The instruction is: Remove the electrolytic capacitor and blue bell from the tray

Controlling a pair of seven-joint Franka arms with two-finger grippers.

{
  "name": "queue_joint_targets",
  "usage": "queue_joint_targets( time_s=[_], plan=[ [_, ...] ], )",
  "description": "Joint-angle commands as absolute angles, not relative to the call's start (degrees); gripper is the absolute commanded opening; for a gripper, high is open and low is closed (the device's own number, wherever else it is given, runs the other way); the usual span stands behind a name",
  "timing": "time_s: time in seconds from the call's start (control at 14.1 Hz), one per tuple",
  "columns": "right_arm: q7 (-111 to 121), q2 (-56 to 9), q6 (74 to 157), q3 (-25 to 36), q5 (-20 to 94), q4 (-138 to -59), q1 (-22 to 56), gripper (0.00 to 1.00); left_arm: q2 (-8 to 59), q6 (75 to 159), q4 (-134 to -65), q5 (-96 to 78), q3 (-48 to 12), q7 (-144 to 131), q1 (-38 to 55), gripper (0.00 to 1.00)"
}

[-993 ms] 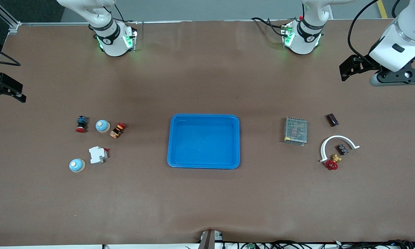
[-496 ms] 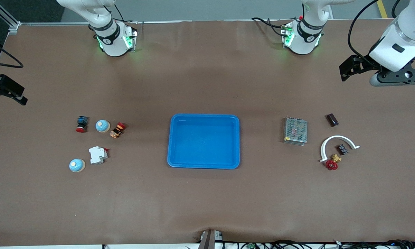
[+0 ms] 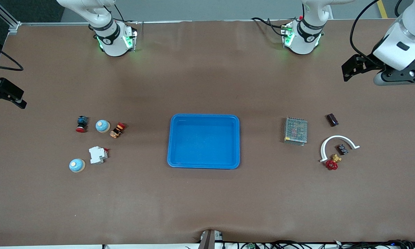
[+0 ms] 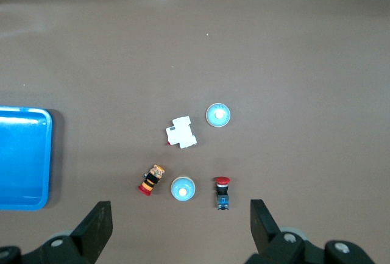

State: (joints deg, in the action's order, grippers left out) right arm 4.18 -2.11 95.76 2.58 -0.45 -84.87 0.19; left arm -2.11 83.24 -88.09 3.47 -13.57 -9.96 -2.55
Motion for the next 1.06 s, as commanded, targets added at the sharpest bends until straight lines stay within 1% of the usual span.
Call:
queue_joint_targets(
  time_s=[0.0,0.99],
  plan=[
    [5.63,-1.76,95.63,2.64,-1.05,-85.17,-0.09,1.0,-0.79,82.97,-85.78,3.16,-13.62,-10.02,-2.72,1.0],
    [5.54,-1.76,95.54,2.64,-1.32,-85.25,-0.44,1.0,-1.05,82.35,-85.69,-1.32,-13.1,-9.93,-2.99,1.0]
  ],
)
